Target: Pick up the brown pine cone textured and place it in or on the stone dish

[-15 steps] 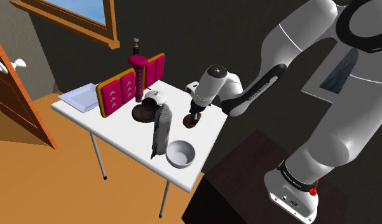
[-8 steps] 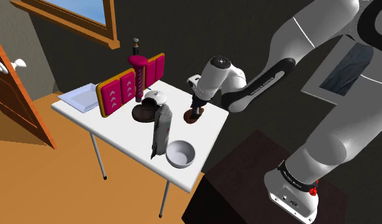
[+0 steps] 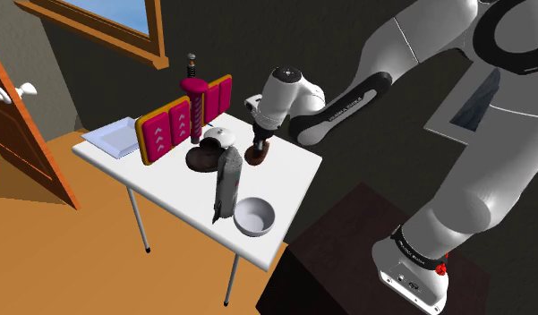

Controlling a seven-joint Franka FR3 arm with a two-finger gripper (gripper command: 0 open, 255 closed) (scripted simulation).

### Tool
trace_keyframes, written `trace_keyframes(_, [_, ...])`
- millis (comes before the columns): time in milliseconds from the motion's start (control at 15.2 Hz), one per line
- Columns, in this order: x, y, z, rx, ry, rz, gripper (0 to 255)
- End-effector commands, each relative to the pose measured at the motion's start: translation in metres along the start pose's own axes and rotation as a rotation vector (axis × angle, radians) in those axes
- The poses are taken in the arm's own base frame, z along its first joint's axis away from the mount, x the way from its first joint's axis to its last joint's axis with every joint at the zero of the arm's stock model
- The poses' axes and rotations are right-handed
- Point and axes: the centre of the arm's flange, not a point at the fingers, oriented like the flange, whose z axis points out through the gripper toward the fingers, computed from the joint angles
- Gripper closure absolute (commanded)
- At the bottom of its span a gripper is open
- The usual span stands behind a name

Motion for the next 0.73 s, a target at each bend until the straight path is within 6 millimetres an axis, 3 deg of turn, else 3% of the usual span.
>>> trace_keyframes(0, [0.024, 0.007, 0.006, -0.001, 0.0, 0.001, 255])
trace_keyframes(660, [0.146, 0.05, 0.032, -0.001, 0.0, 0.001, 255])
